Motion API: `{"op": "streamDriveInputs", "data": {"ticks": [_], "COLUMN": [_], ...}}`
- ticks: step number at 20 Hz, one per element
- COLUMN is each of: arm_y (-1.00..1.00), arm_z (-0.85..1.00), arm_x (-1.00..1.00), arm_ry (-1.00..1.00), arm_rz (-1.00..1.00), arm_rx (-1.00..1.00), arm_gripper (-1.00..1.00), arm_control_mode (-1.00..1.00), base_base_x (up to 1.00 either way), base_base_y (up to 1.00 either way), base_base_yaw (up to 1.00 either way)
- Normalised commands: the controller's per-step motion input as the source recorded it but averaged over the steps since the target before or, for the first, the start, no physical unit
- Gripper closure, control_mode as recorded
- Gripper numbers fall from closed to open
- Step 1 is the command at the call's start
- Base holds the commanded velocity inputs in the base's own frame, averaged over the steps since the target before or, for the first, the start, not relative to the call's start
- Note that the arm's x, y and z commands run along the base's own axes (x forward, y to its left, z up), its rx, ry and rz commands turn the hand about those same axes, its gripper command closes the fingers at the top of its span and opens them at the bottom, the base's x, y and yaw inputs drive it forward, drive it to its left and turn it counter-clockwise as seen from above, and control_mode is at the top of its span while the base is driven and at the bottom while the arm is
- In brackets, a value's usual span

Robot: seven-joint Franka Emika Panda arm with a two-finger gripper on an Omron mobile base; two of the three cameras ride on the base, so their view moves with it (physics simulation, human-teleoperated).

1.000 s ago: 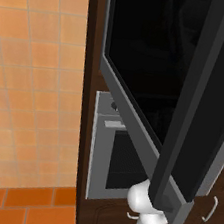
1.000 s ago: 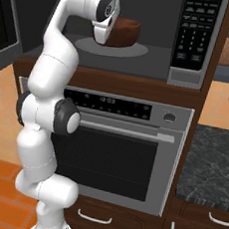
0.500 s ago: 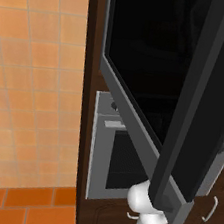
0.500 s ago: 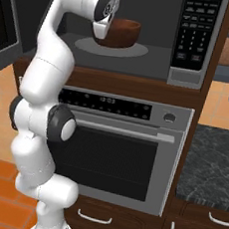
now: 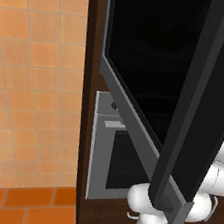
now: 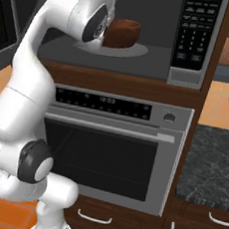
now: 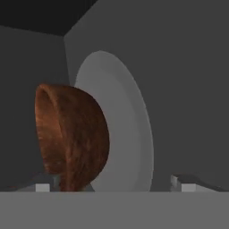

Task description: Open the microwave, place the bowl with waffle inside the microwave, then close the microwave door and turn it on.

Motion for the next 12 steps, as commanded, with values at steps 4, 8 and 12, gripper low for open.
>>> {"op": "streamDriveInputs", "data": {"ticks": [4, 8, 12], "arm_y": [-0.17, -0.09, 0.00], "arm_z": [0.00, -0.09, 0.00], "arm_x": [-1.00, -1.00, -1.00], "arm_ry": [-0.15, -0.17, -0.08], "arm_rz": [0.03, 0.07, 0.15], "arm_rx": [-0.05, -0.27, -0.40], "arm_gripper": [-1.00, -1.00, -1.00], "arm_control_mode": [-1.00, -1.00, -1.00], "base_base_x": [0.00, 0.00, 0.00], "base_base_y": [0.00, 0.00, 0.00], "base_base_yaw": [0.00, 0.00, 0.00]}}
